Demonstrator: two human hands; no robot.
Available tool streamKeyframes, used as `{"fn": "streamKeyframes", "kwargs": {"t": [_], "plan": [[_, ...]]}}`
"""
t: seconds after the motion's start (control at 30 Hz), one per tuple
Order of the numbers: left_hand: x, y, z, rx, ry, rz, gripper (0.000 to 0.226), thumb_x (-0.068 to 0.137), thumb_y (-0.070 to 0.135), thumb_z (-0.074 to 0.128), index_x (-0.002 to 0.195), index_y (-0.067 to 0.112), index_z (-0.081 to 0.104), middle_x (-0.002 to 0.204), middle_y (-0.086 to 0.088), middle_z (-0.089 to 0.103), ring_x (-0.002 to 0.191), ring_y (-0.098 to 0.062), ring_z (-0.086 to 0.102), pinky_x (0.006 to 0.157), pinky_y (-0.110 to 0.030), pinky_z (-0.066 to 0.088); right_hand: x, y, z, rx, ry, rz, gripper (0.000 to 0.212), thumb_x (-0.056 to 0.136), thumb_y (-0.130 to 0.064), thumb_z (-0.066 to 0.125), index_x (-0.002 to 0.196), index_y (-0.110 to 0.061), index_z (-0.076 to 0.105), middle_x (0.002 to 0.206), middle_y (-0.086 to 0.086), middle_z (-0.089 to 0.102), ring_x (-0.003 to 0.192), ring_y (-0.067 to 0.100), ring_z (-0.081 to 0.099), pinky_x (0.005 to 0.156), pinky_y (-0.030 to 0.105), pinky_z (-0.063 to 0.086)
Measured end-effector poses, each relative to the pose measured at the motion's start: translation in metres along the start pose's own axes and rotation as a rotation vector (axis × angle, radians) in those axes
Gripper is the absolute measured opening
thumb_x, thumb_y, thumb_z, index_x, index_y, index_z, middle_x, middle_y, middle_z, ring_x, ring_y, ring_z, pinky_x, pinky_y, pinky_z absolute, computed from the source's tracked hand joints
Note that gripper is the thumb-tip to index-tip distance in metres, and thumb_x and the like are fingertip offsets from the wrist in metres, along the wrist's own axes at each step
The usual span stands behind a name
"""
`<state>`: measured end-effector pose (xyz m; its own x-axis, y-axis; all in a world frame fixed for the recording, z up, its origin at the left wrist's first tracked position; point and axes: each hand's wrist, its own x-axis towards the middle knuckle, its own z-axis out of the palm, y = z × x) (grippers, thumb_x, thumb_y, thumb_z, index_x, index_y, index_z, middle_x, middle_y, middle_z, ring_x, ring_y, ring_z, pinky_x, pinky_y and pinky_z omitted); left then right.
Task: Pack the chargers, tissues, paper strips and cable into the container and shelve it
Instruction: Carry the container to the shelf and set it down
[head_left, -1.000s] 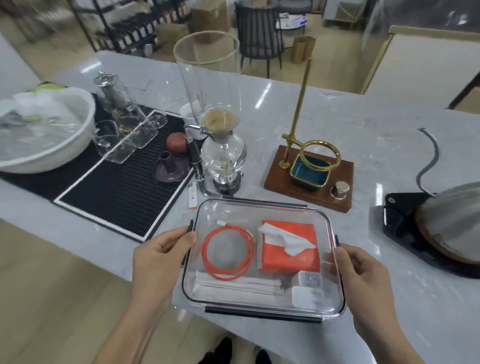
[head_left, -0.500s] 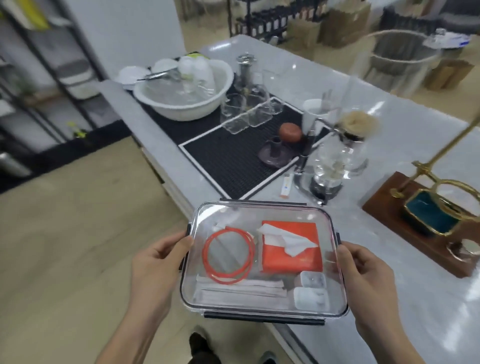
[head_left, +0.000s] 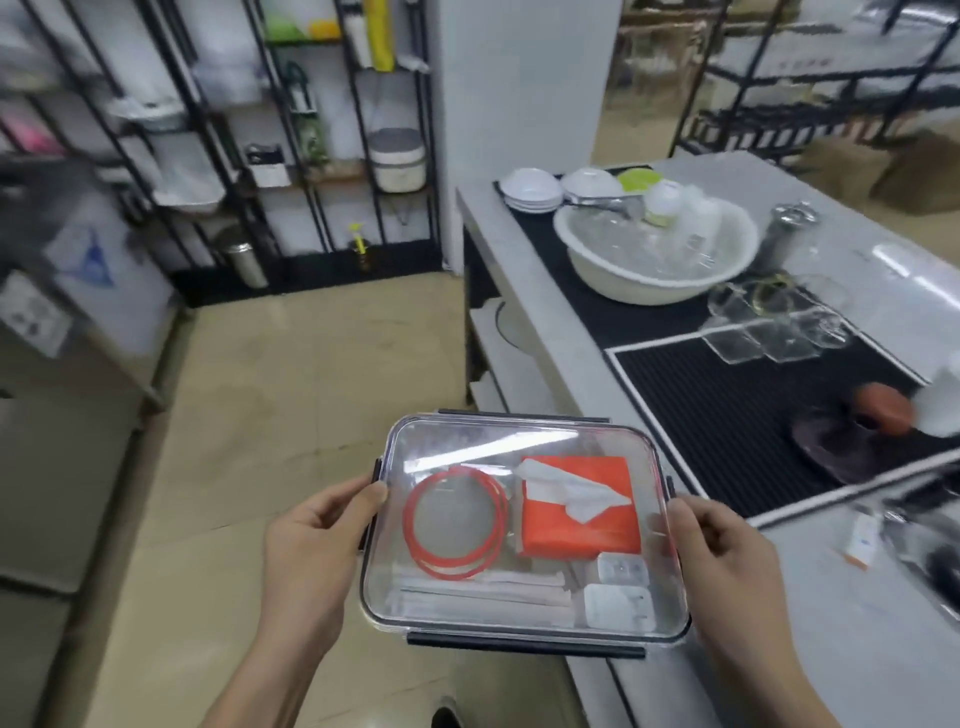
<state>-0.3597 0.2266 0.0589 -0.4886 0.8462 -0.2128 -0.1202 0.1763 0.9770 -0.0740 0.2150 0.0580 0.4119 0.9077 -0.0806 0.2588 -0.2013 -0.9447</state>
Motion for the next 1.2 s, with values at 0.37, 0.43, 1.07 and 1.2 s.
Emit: {"fn": "streamKeyframes", "kwargs": {"t": [0.37,0.43,1.07,1.2], "plan": [[0.102,0.021,-0.083,-0.050,0.167,0.004,0.012,0.086,0.005,0.071,0.088,0.016,0.075,0.074,0.013,0.077,0.062,0.004,0.068,0.056,-0.007,0.050,0.034,-0.061,0.142,-0.028,-0.179,-0.064,0.019,0.094,-0.018,0.057,0.085,-0.018,0.074,0.080,-0.004,0.076,0.079,0.018,0.070,0.072,0.039,0.057],[0.116,0.022,-0.091,-0.063,0.197,0.005,0.013,0.086,0.004,0.071,0.088,0.017,0.075,0.072,0.014,0.076,0.064,0.001,0.068,0.057,-0.007,0.051,0.044,-0.068,0.162,-0.046,-0.203,-0.077,0.020,0.093,-0.017,0.057,0.082,-0.017,0.074,0.077,-0.005,0.075,0.075,0.014,0.069,0.068,0.035,0.055],[0.382,0.099,-0.068,-0.050,0.363,0.054,0.003,0.090,0.009,0.068,0.091,0.007,0.069,0.061,0.007,0.072,0.052,-0.001,0.062,0.058,-0.018,0.050,0.267,-0.163,0.394,0.094,-0.294,-0.118,0.005,0.092,-0.014,0.064,0.089,-0.014,0.068,0.082,0.003,0.073,0.076,0.018,0.068,0.065,0.028,0.049],[0.440,0.122,-0.065,-0.108,0.362,0.071,0.008,0.092,0.006,0.063,0.092,0.005,0.070,0.064,0.006,0.072,0.059,-0.009,0.060,0.065,-0.028,0.048,0.317,-0.203,0.441,0.085,-0.333,-0.192,0.009,0.091,-0.012,0.064,0.084,-0.013,0.068,0.078,0.003,0.072,0.071,0.015,0.067,0.064,0.029,0.051]]}}
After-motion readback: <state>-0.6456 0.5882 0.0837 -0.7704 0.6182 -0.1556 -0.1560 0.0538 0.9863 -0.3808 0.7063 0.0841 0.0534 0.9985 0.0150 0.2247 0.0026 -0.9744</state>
